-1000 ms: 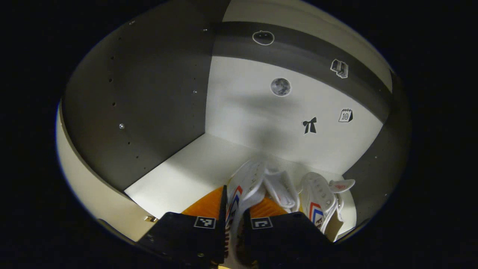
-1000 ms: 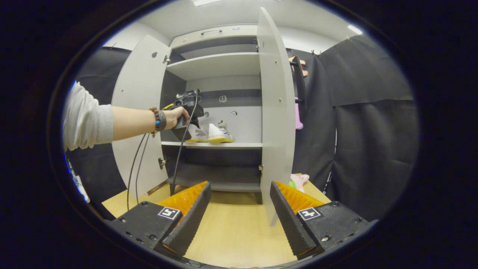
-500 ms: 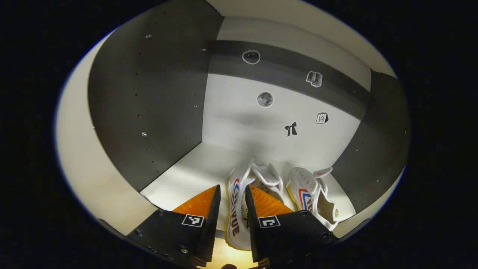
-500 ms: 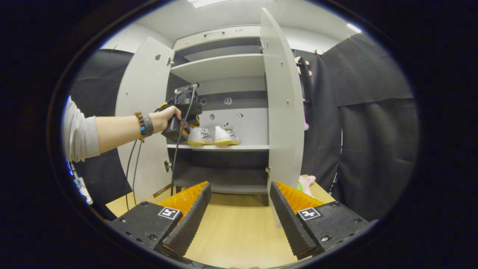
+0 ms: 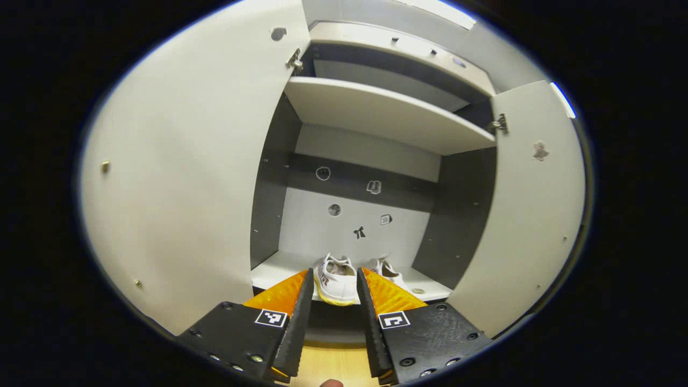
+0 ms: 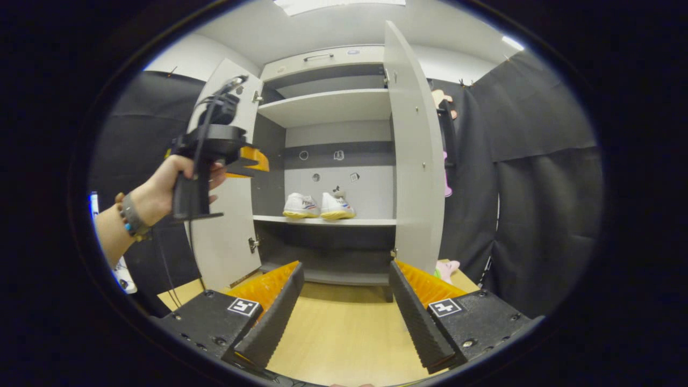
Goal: Grab one shoe with the right hand and put it into the shoe cabinet, grab the other shoe with the left hand and put it into the shoe cabinet; then close the right door with the right hand and the left door with the left hand.
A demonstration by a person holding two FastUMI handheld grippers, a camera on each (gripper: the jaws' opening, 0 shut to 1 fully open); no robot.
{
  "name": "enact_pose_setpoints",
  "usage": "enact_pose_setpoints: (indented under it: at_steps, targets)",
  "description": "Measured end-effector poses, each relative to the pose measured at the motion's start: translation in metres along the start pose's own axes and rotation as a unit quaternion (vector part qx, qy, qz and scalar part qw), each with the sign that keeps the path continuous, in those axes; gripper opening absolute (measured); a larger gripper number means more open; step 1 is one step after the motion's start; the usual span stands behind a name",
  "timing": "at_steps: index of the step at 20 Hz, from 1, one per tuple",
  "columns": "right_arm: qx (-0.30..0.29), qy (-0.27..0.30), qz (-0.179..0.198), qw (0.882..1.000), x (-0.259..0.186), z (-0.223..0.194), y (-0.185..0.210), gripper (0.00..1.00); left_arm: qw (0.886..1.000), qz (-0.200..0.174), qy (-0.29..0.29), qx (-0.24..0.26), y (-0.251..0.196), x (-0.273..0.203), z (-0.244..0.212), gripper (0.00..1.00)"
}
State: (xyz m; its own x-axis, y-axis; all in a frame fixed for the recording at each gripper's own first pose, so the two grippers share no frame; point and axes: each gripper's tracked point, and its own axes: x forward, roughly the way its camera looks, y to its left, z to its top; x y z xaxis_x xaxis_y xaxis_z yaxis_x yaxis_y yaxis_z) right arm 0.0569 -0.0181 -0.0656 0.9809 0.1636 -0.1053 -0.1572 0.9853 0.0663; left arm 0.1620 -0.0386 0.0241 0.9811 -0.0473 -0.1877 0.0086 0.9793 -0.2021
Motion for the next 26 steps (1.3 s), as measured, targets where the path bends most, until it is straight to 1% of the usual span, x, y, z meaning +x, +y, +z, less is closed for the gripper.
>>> enact_pose_setpoints:
  at_steps: [1, 3, 4, 5, 6, 7, 8, 9, 10, 11, 12, 13, 16, 18, 20, 22, 24, 26]
  targets:
    - [-0.002, -0.001, -0.003, 1.000, -0.004, 0.001, -0.001, 0.99, 1.000, -0.005, -0.007, 0.003, -0.003, -0.024, -0.005, 0.47]
    - [-0.006, -0.006, -0.011, 1.000, -0.013, 0.006, -0.009, 1.00, 1.000, -0.008, -0.025, 0.007, -0.003, -0.072, -0.019, 0.47]
    - [-0.010, -0.007, -0.018, 1.000, -0.019, 0.009, -0.017, 1.00, 0.999, -0.005, -0.033, 0.013, -0.002, -0.090, -0.026, 0.49]
    - [-0.014, -0.007, -0.026, 1.000, -0.023, 0.009, -0.024, 0.99, 0.999, 0.006, -0.042, 0.023, 0.004, -0.109, -0.034, 0.56]
    - [-0.017, -0.007, -0.035, 0.999, -0.026, 0.010, -0.032, 0.99, 0.998, 0.012, -0.044, 0.034, 0.006, -0.123, -0.043, 0.59]
    - [-0.017, -0.006, -0.043, 0.999, -0.029, 0.011, -0.040, 0.99, 0.998, 0.019, -0.042, 0.040, 0.010, -0.135, -0.052, 0.66]
    - [-0.016, -0.008, -0.051, 0.999, -0.032, 0.014, -0.049, 0.99, 0.998, 0.020, -0.040, 0.042, 0.012, -0.145, -0.061, 0.68]
    - [-0.014, -0.012, -0.061, 0.998, -0.035, 0.019, -0.060, 1.00, 0.998, 0.020, -0.038, 0.042, 0.012, -0.152, -0.069, 0.73]
    - [-0.011, -0.022, -0.075, 0.997, -0.036, 0.027, -0.073, 0.99, 0.999, 0.016, -0.035, 0.037, 0.009, -0.161, -0.076, 0.74]
    - [-0.011, -0.032, -0.091, 0.995, -0.037, 0.037, -0.088, 0.99, 0.999, 0.011, -0.031, 0.034, 0.007, -0.168, -0.085, 0.78]
    - [-0.013, -0.042, -0.106, 0.993, -0.036, 0.049, -0.105, 0.99, 0.999, 0.011, -0.031, 0.036, 0.007, -0.174, -0.090, 0.80]
    - [-0.017, -0.053, -0.121, 0.991, -0.036, 0.061, -0.120, 1.00, 0.998, 0.016, -0.035, 0.042, 0.008, -0.180, -0.093, 0.84]
    - [-0.031, -0.082, -0.169, 0.982, -0.029, 0.101, -0.174, 1.00, 0.996, 0.026, -0.056, 0.060, 0.009, -0.196, -0.096, 0.86]
    - [-0.027, -0.100, -0.194, 0.975, -0.020, 0.128, -0.207, 1.00, 0.995, 0.026, -0.058, 0.081, 0.008, -0.202, -0.100, 0.87]
    - [-0.014, -0.105, -0.195, 0.975, -0.005, 0.145, -0.224, 1.00, 0.994, 0.027, -0.048, 0.092, 0.008, -0.207, -0.106, 0.89]
    - [-0.016, -0.096, -0.187, 0.978, 0.017, 0.154, -0.232, 1.00, 0.995, 0.023, -0.033, 0.088, 0.006, -0.209, -0.115, 0.89]
    - [-0.016, -0.087, -0.177, 0.980, 0.038, 0.161, -0.233, 1.00, 0.996, 0.022, -0.024, 0.083, 0.006, -0.212, -0.120, 0.89]
    - [-0.023, -0.078, -0.175, 0.981, 0.051, 0.161, -0.234, 1.00, 0.996, 0.026, -0.017, 0.081, 0.010, -0.213, -0.123, 0.89]
